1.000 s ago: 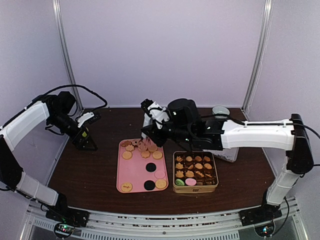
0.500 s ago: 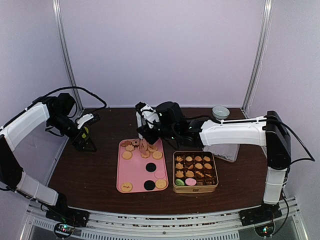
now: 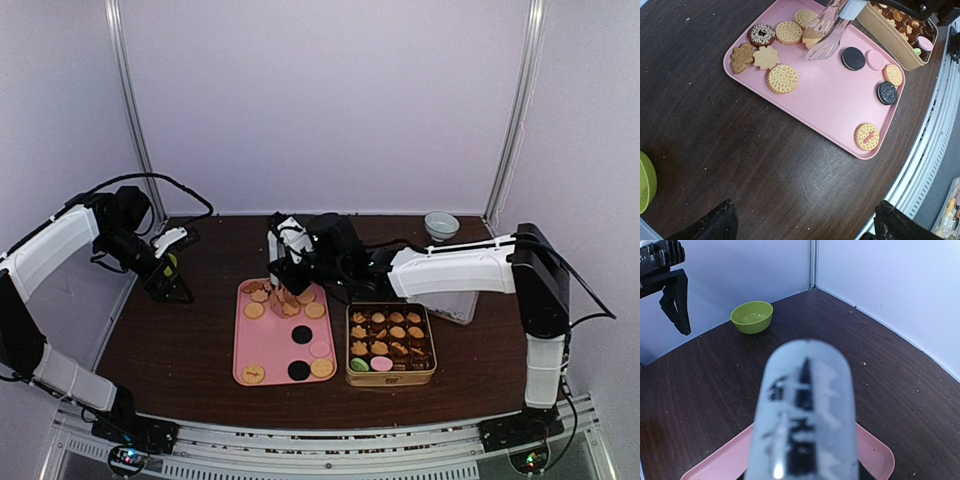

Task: Pack the cookies
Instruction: Pick up the fake cookies from the plate.

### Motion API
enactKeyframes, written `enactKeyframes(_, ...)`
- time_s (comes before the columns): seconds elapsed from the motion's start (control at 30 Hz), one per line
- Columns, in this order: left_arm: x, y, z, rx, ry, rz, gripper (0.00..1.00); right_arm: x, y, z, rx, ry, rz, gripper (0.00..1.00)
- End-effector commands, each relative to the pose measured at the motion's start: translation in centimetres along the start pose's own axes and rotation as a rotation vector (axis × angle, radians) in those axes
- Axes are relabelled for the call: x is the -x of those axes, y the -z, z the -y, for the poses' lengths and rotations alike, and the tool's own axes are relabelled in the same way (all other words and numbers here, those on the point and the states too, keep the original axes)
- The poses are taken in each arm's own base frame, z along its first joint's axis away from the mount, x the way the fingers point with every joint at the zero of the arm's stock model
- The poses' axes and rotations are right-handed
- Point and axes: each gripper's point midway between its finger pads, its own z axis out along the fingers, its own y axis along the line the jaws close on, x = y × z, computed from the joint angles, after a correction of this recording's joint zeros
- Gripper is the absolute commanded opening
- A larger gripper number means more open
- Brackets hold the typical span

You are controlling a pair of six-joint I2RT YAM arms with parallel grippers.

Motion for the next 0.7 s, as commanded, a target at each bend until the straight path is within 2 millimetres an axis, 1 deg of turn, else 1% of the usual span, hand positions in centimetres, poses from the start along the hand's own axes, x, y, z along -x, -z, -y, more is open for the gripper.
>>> enactKeyframes(0.0,0.3,0.3,-0.1,0.006,-0.017,0.018,0.98,1.2,-0.1,0.9,-0.048,0.008,0.05,0.38)
enactKeyframes(0.17,0.4,0.2,-0.1,-0.007,-0.013,0.021,0.98,-0.1,0.2,1.4,-0.076,0.033,0.023,0.37)
enactKeyframes(0.27,0.4,0.1,0.0,-0.017,-0.009,0.022,0.98,-0.5,0.5,1.2,-0.082,0.041,0.023,0.37)
enactKeyframes(0.5,0.4,0.2,0.2,-0.022,-0.012,0.025,0.98,-1.4,-0.2,0.8,-0.071,0.04,-0.004,0.38)
enactKeyframes(0.53,0.4,0.3,0.3,-0.022,-0.013,0.026,0.98,-1.5,-0.2,0.8,-0.071,0.033,-0.006,0.37)
enactKeyframes(0.6,0.3,0.2,0.3,-0.022,-0.015,0.024,0.98,-1.4,-0.1,0.9,-0.075,0.018,-0.005,0.32)
enactKeyframes(0.67,0.3,0.2,0.3,-0.023,-0.015,0.023,0.97,-0.8,0.3,1.1,-0.086,0.003,0.009,0.2)
